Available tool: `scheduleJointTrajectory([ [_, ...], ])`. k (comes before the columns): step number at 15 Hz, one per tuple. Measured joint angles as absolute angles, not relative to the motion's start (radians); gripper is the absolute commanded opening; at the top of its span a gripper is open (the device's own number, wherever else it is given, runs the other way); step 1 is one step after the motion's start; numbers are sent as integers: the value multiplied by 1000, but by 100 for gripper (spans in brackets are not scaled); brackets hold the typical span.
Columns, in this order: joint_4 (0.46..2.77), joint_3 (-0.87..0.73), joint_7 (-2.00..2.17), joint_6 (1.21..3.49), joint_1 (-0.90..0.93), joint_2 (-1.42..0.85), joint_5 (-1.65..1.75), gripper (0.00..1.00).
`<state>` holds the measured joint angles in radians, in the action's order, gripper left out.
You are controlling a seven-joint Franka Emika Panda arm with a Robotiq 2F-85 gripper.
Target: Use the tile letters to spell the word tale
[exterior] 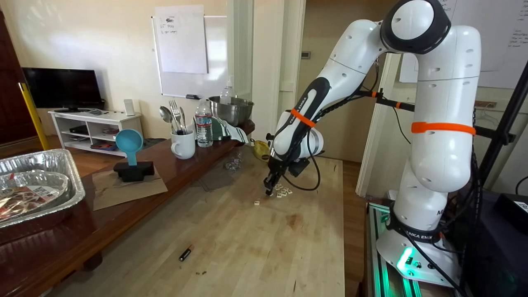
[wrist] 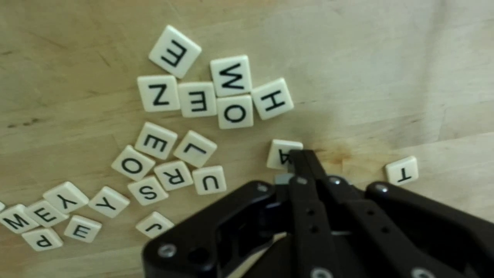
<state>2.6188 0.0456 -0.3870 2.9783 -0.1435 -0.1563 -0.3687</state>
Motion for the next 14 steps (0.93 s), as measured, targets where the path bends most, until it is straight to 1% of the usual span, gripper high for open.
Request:
scheduleJointTrajectory([
  [6,2620,121,-561,2978,-156,-156,-372,0],
  [14,2619,152,-676,2978,-190,-126,-414,0],
])
